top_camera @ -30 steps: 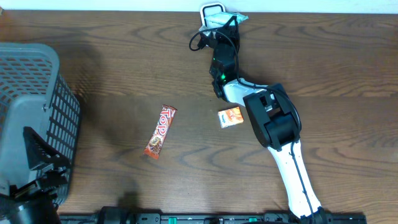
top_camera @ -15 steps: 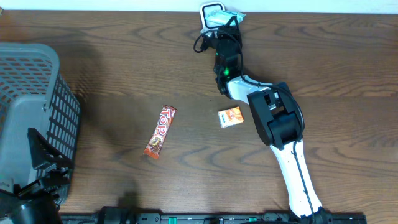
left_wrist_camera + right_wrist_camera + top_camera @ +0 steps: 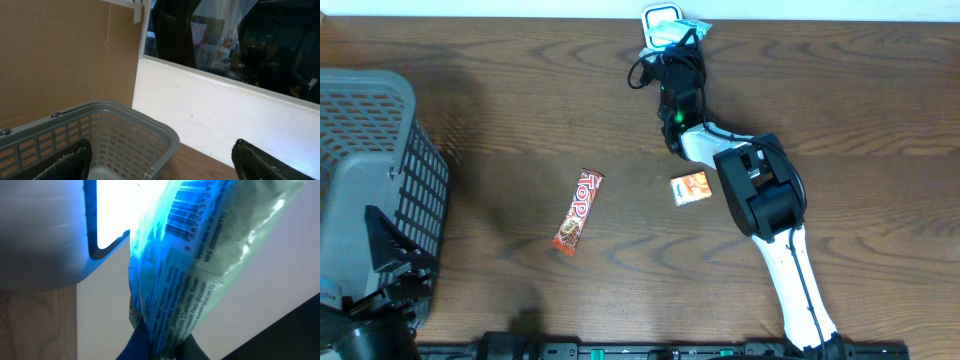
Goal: Scan the item barcode
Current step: 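Hold wipes pack barcode under the white scanner with right gripper, then carry wipes pack to right table edge and release it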
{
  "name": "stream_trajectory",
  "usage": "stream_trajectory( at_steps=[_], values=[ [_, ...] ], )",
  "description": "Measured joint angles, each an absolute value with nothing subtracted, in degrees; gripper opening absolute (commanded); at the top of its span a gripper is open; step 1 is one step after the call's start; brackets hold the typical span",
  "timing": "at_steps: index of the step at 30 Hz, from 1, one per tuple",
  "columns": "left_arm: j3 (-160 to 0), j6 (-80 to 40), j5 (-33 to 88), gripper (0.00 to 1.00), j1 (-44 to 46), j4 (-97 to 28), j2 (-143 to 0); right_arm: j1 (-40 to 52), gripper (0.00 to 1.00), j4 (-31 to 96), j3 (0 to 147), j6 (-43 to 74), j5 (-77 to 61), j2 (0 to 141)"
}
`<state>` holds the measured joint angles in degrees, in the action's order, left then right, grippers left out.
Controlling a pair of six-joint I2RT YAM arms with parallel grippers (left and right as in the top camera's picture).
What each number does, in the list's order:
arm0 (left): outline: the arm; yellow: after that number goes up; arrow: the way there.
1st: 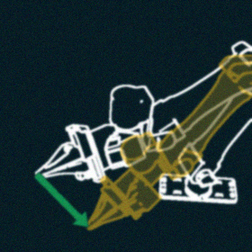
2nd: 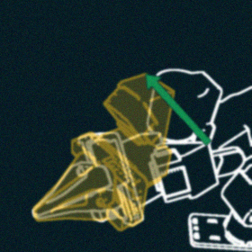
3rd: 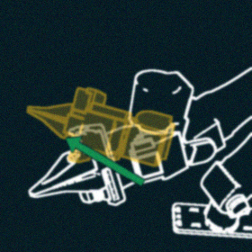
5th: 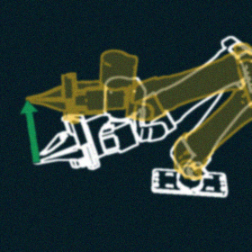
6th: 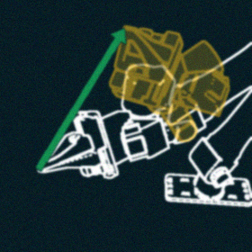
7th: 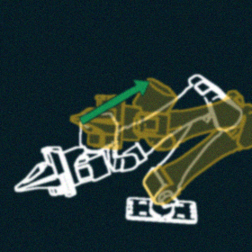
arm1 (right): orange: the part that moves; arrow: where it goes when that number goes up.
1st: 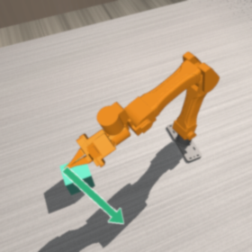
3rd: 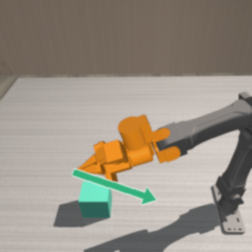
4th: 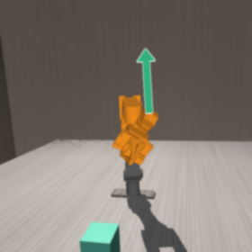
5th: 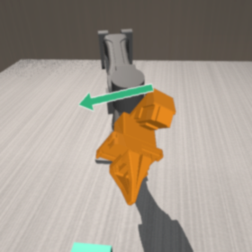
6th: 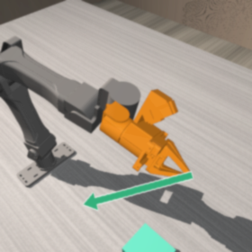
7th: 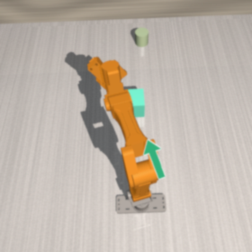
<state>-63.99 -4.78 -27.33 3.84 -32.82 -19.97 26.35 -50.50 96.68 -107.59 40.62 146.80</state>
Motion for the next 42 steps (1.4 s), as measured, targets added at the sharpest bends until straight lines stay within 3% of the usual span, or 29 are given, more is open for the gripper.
stream_trajectory(
  at_steps=[8, 15, 20, 22, 26, 29, 34, 40, 41, 42],
  values=[
    [-63.99, -4.78, -27.33, 0.9, 3.84, -32.82, -19.97, 26.5, 0.01, -39.72, 96.68, -107.59, 41.95, 137.71],
    [-63.99, -4.78, -27.33, 0.9, 3.81, -32.34, -19.97, 26.48, 0.01, -15.68, 96.68, -100.55, 47.03, 125.49],
    [-63.99, -4.91, -27.35, 0.9, 3.79, -31.88, -19.97, 25.32, 0.01, 4.43, 96.86, -79.94, 53.89, 117.51],
    [-63.99, -4.91, -27.33, 0.9, 3.79, -31.86, -19.97, 23.24, 0.01, 21.02, 97.54, -69.28, 54.17, 114.54],
    [-63.99, -4.93, -27.33, 0.9, 3.79, -31.9, -19.97, 15.66, 0.01, 47.31, 97.27, -46.65, 52.1, 110.8],
    [-63.96, -4.91, -27.33, 0.9, 3.79, -31.57, -19.97, 8.56, 0.01, 56.18, 97.17, -32.42, 48.84, 110.59],
    [-63.99, -4.91, -27.33, 0.9, 3.79, -31.51, -19.97, -5.13, 0.01, 60.42, 95.7, -16.12, 40.56, 110.59],
    [-63.99, -4.91, -27.29, 0.9, 3.79, -31.0, -19.97, -21.67, 0.03, 53.1, 87.64, -7.7, 30.11, 110.54],
    [-63.99, -4.93, -27.24, 0.9, 3.79, -30.98, -19.97, -23.86, 0.09, 51.7, 86.13, -6.81, 28.62, 110.54],
    [-63.99, -4.91, -27.09, 0.9, 3.79, -30.98, -19.97, -26.92, 0.31, 50.39, 84.29, -5.48, 26.22, 110.54]
  ],
)
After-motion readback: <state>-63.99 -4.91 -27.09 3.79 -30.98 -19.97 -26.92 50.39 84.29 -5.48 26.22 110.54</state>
